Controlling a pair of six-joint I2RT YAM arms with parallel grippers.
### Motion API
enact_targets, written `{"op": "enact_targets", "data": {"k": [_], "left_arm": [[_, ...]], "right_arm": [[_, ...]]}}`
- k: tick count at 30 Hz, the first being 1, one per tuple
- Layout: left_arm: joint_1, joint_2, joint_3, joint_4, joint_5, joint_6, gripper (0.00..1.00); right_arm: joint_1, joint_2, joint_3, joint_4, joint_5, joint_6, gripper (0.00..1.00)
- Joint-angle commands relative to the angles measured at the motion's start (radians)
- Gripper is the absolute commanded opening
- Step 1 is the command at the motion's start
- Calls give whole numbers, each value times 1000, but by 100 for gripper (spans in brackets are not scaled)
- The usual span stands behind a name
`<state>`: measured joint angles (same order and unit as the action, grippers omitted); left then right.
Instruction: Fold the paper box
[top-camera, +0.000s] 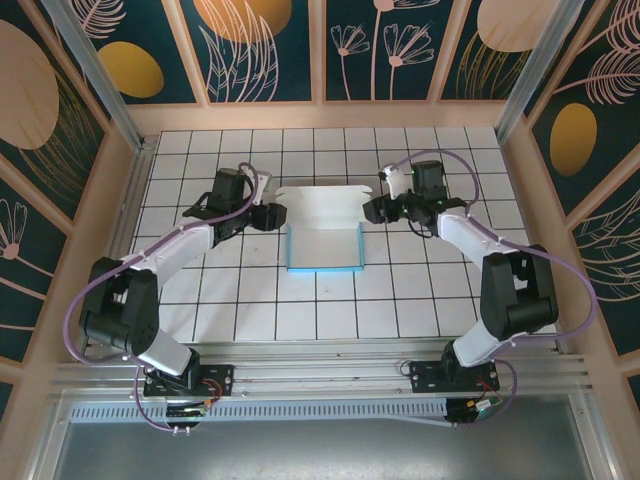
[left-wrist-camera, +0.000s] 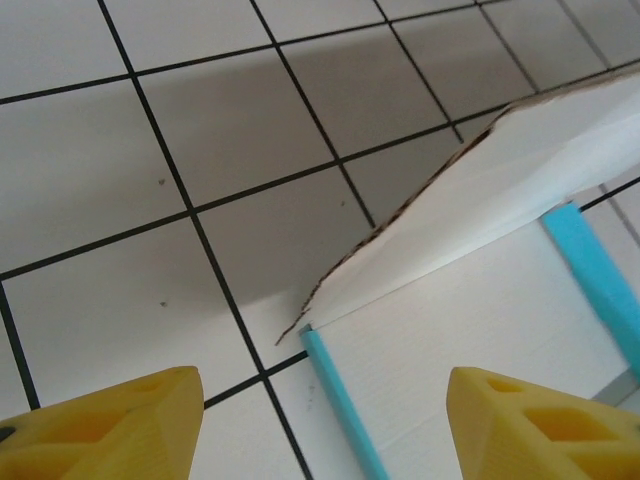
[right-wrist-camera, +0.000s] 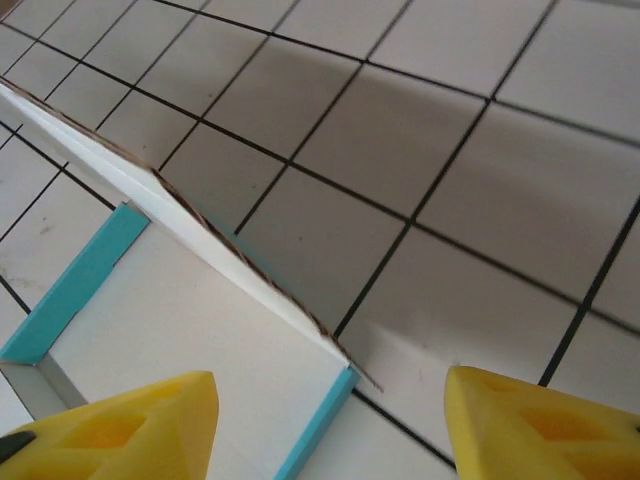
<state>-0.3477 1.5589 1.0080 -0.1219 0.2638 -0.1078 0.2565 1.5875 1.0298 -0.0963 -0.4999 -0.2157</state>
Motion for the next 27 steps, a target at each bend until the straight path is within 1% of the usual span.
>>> {"op": "enact_targets", "data": {"k": [1,7,11,14,17,23,27], "left_arm": [[9,27,24,44,-12,102,66],[41,21,16,90,39,109,67],[65,22,28,84,117,115,67],[83,53,61,49,183,134,68],[92,100,105,7,224,161,69],[103,195,177,7,213,192,71],[114,250,235,10,255,257,75]], "right_arm": [[-2,38,43,45,-73,-104,58],[-3,104,110,1,-104,-126,35],[-3,113,124,-17,-113,-139,20],[-2,109,125,-22,-115,-142,17],[-1,105,125,-34,-126,-159,16],[-1,103,127,-58,-154,-197,11],[-2,100,128,-72,-166,-233,8]]}}
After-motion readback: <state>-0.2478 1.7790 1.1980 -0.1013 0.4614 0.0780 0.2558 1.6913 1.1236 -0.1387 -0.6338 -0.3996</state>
